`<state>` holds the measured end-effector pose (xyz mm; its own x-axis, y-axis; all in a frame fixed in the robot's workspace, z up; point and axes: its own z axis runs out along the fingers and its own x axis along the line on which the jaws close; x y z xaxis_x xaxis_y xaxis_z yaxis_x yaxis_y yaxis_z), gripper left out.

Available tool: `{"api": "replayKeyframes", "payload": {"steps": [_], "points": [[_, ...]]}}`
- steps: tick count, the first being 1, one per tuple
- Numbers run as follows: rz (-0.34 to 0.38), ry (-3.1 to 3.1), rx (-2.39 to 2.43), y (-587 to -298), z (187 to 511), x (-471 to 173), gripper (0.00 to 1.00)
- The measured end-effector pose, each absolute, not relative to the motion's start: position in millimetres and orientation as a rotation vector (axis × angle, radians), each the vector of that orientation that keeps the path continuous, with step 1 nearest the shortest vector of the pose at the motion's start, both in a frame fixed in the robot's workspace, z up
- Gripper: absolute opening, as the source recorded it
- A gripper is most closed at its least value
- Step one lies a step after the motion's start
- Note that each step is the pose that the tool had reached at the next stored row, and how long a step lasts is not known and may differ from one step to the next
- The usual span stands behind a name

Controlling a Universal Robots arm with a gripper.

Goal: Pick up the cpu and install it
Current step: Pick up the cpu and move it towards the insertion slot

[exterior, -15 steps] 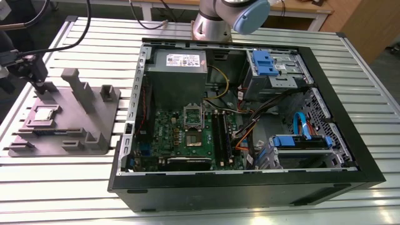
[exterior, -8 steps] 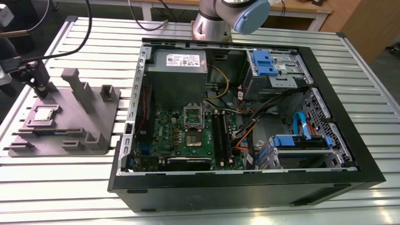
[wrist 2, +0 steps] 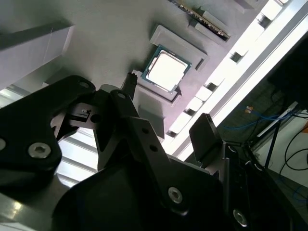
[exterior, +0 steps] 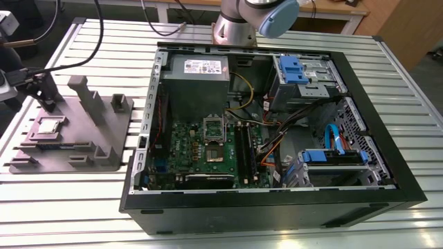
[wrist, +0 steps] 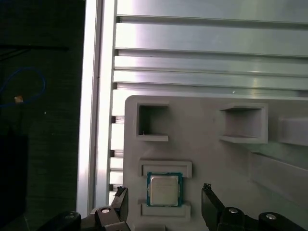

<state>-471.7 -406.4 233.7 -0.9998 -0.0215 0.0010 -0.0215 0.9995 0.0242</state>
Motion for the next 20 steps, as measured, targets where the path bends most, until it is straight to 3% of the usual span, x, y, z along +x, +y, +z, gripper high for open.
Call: {"api": "replayKeyframes", "payload": {"steps": [20], "points": [[-0.038,-3.152,0.034,-408.6,213.0,-471.6,0.71]]}}
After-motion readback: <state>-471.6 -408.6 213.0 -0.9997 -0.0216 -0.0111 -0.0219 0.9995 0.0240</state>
